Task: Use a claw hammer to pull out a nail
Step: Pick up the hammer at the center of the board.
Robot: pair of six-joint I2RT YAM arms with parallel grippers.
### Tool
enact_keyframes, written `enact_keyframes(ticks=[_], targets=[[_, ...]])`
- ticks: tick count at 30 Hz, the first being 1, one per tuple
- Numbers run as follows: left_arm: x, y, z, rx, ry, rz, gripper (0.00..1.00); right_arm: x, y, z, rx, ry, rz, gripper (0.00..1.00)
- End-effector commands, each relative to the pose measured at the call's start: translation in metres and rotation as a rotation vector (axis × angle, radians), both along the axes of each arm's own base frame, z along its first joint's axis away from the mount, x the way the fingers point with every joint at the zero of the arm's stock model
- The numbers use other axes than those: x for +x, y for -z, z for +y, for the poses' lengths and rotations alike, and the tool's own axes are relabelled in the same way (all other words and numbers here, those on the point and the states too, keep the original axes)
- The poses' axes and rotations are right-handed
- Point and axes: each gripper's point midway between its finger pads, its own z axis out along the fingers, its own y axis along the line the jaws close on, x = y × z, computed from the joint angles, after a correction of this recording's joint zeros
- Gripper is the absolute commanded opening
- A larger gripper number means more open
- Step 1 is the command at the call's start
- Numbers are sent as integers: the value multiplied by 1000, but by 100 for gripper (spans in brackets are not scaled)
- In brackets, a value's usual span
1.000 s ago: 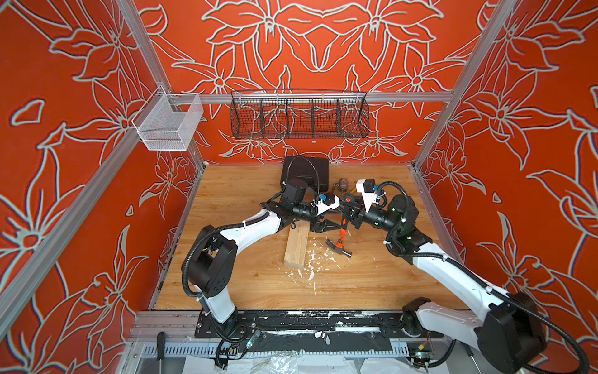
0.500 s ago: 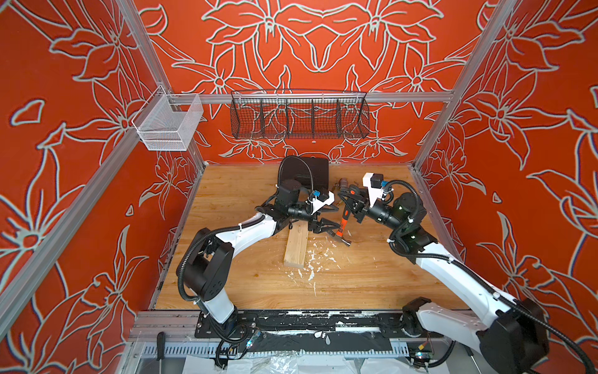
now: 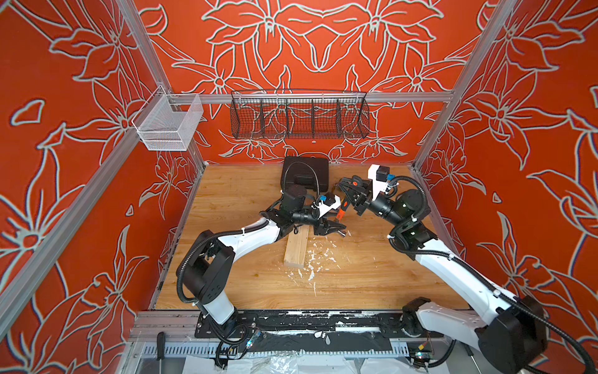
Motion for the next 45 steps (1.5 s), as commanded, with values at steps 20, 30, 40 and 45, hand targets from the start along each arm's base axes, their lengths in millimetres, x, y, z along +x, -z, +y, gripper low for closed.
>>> enact_keyframes(ticks=[20,30,40,45], targets=[[-16,-29,7,-26,83,-92,0,-25,-17,7,-45,-94,-42,11],[-20,-31,10,24,109,-138,0,-26,12,3,-42,-91,87,40],[-15,-43,7,5,109,-160,0,-22,17,9,0,-128,135,31],[-17,-36,11,15,119,-132,0,-26,3,6,29,-122,58,0]])
